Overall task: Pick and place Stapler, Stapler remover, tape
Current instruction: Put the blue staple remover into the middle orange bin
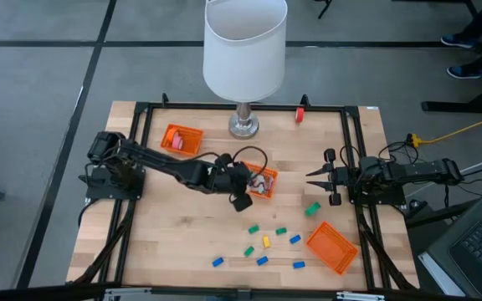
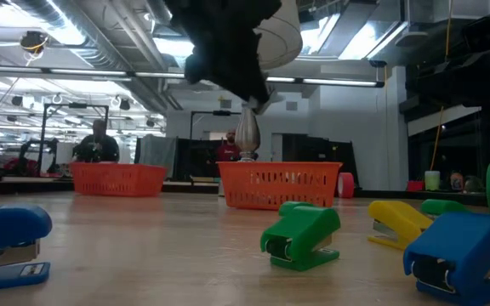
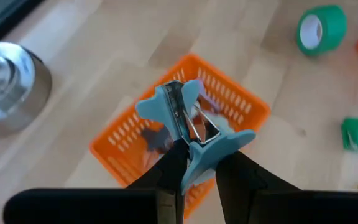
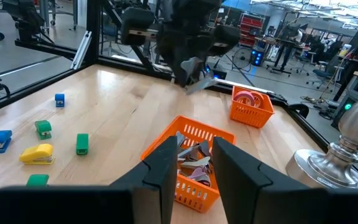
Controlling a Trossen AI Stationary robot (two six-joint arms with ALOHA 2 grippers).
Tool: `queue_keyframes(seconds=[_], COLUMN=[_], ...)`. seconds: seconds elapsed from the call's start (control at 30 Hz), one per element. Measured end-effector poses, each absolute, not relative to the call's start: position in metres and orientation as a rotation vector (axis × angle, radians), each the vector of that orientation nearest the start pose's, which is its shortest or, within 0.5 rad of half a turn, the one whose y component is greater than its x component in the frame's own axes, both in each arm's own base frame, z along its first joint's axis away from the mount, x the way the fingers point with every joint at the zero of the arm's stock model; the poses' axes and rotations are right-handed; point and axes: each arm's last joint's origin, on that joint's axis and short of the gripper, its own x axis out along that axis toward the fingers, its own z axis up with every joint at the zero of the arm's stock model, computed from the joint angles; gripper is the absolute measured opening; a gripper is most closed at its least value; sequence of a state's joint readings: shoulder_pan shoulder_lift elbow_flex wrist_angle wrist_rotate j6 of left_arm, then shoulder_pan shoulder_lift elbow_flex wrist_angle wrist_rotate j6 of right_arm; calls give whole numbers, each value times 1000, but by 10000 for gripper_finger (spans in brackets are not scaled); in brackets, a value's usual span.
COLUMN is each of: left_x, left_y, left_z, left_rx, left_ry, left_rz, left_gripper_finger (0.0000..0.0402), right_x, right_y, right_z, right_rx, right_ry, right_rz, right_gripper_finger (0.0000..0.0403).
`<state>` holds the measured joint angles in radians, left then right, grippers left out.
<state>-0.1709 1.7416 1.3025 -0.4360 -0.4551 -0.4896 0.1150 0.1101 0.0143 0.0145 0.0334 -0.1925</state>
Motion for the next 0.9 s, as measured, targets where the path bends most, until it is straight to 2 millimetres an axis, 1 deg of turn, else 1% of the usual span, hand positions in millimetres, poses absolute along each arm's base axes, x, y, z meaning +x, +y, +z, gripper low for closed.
queue_keyframes(seconds=[0.13,0.3,0.43,0.5,0.57,0.63,0.7,0.8,0.9], left_x=[372,375,378,382,381,386,384,387,388], left_y=[-44,-40,-38,-39,-39,-40,-39,-39,-39], left_z=[244,241,232,230,228,225,222,221,215], left_rx=[-185,-190,-186,-199,-189,-195,-182,-191,-197], left_ry=[717,716,742,722,747,732,755,745,766], left_rz=[465,473,475,462,456,452,452,446,438], left_gripper_finger=[59,59,59,59,59,59,59,59,59], right_x=[103,103,103,103,103,103,103,103,103], right_y=[11,11,11,11,11,11,11,11,11], right_z=[161,161,161,161,161,161,161,161,161], right_rx=[-198,-198,-198,-198,-198,-198,-198,-198,-198], right_ry=[73,73,73,73,73,72,74,73,73], right_rz=[89,90,89,89,89,89,89,89,89], right_gripper_finger=[106,106,106,106,106,106,106,106,106])
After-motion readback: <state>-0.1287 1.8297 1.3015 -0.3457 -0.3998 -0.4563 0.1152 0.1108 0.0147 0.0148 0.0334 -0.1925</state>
